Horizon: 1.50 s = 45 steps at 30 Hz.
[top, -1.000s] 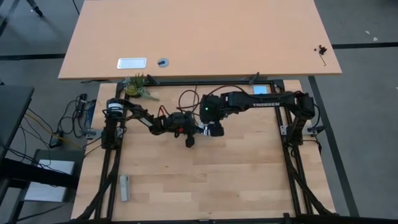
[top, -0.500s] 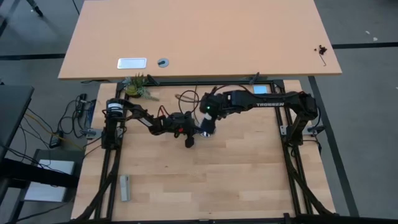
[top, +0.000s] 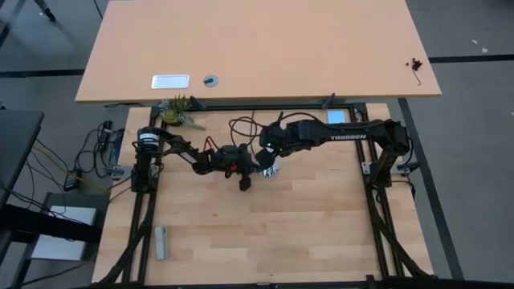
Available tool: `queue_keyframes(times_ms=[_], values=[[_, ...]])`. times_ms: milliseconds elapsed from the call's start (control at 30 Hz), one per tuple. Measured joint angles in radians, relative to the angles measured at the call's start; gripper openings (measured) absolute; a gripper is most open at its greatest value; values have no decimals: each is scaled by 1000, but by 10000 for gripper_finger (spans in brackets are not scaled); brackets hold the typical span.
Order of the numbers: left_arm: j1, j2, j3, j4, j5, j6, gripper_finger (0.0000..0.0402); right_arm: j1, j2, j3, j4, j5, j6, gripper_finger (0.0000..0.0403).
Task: Screw lightbulb
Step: Remove the white lightbulb from the silver lamp
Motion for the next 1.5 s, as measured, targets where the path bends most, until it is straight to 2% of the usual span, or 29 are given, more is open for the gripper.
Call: queue_keyframes(times_ms=[267, 400, 733, 867, 967, 1067, 1200, 1367, 1433, 1500], values=[[0, 0, 0, 0, 0, 0, 0, 6, -1, 1, 26, 3, -21, 316], [0, 0, 0, 0, 0, 0, 0, 15, -1, 1, 53, 6, -14, 327], [0, 0, 0, -1, 0, -1, 0, 13, 72, 1, 46, -1, -111, 349], [0, 0, 0, -1, 0, -1, 0, 8, 81, 2, 17, -9, -144, 340], [0, 0, 0, 0, 0, -1, 0, -2, 81, 5, 7, -15, -210, 316], [0, 0, 0, 0, 0, -1, 0, -21, 81, 6, 6, -47, -317, 287], [0, 0, 0, -1, 0, -1, 0, -52, 79, 7, 8, -135, -583, 271], [0, 0, 0, -2, 0, 0, 0, -57, 79, 7, 17, -176, -1063, 295], [0, 0, -1, -1, 0, 0, 0, -57, 79, 4, 45, -173, -1174, 308], [0, 0, -1, -1, -1, 1, 0, -56, 79, 4, 101, -146, -1186, 318]])
